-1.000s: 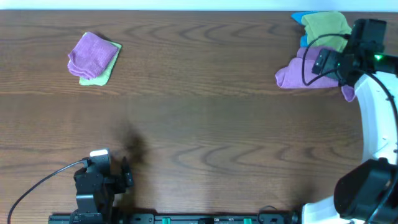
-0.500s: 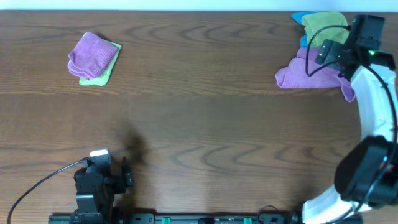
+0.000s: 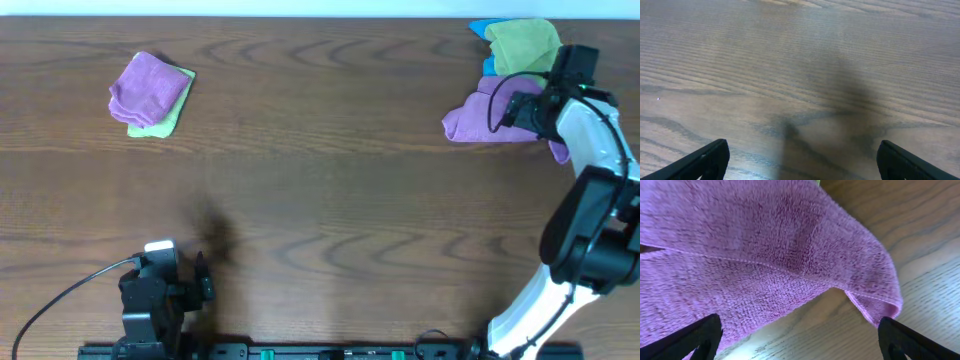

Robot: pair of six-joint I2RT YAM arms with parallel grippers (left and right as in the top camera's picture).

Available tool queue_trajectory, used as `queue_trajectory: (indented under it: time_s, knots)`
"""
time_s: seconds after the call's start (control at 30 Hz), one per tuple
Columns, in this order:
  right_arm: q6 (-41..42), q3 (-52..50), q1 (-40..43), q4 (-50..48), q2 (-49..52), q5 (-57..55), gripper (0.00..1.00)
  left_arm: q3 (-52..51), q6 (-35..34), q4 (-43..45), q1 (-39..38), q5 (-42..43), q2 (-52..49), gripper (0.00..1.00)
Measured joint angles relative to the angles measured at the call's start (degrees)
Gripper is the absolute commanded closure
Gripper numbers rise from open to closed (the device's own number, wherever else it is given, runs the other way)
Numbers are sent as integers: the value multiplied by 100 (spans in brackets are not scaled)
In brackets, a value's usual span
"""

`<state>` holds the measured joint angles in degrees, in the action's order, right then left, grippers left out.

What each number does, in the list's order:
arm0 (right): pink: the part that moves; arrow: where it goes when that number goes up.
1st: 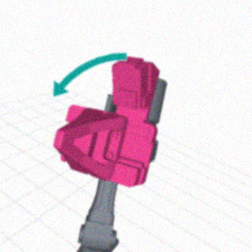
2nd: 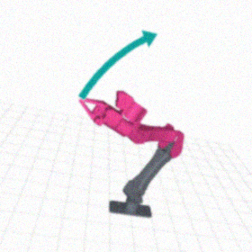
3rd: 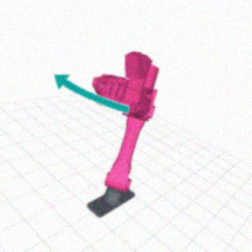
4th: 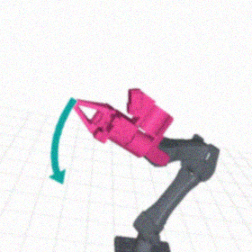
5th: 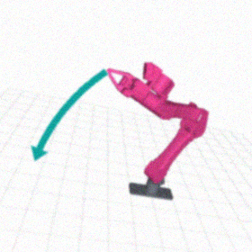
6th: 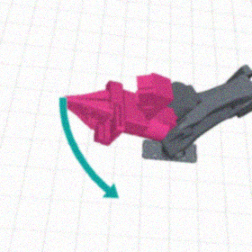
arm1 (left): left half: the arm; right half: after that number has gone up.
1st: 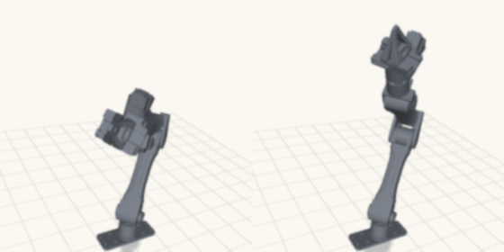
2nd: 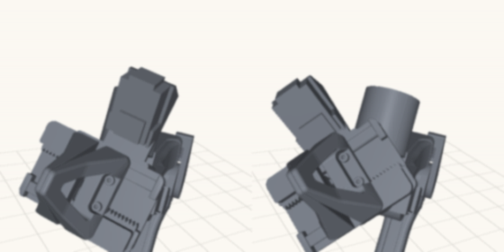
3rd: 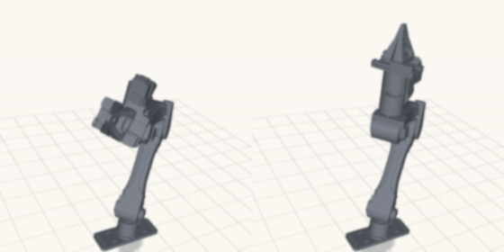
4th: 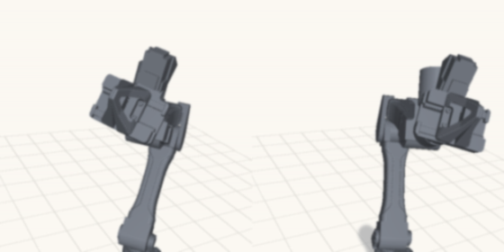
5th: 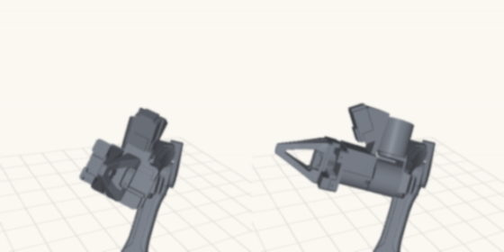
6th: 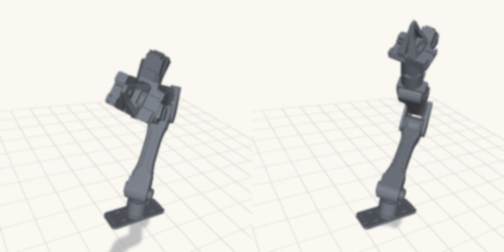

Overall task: Fold the cloth
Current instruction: 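Reach the right gripper forward to the purple cloth at right, then lower the right gripper onto the purple cloth and pinch it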

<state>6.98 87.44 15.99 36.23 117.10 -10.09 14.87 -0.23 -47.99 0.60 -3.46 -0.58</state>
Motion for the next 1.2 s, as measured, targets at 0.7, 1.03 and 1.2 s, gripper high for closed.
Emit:
queue_trajectory:
  time_s: [0.7,1.03,1.2]
  knots:
    - [-98,0,328,-857,146,157,5,0,0,0,0,0,0,5]
    - [-129,0,328,-1010,234,481,18,0,0,0,0,0,0,5]
    - [-114,0,328,-1040,481,544,26,0,0,0,0,0,0,5]
